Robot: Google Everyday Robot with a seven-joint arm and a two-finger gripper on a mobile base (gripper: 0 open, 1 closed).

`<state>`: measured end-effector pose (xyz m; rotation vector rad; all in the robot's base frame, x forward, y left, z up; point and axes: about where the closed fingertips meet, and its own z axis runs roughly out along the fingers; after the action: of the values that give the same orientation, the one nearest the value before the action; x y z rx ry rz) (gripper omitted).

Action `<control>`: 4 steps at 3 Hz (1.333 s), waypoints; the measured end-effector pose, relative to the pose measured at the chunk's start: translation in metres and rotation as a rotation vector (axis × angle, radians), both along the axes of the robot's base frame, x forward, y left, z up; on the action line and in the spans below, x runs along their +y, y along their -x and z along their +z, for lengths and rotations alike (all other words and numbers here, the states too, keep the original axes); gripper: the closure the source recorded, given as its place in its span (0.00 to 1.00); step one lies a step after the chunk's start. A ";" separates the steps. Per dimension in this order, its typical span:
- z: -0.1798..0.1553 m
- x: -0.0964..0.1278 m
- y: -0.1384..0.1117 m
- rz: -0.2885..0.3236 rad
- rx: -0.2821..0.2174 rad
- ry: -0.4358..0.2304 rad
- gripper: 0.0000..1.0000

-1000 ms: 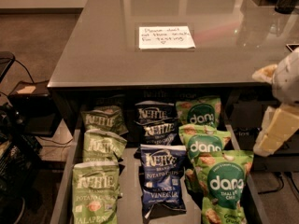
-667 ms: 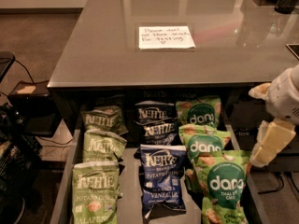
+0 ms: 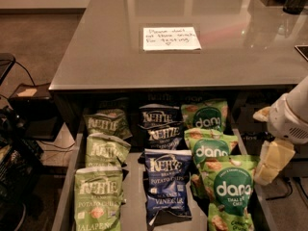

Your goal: Pick green rice chip bag from top drawer and place on counter

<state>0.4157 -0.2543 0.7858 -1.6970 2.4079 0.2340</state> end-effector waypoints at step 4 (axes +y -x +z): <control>-0.059 0.009 0.023 -0.020 0.125 -0.045 0.00</control>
Offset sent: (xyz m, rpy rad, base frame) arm -0.0285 -0.0057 -0.0551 0.0173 0.1336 -0.0400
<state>0.3929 -0.2455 0.7268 -1.6853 2.4863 0.3995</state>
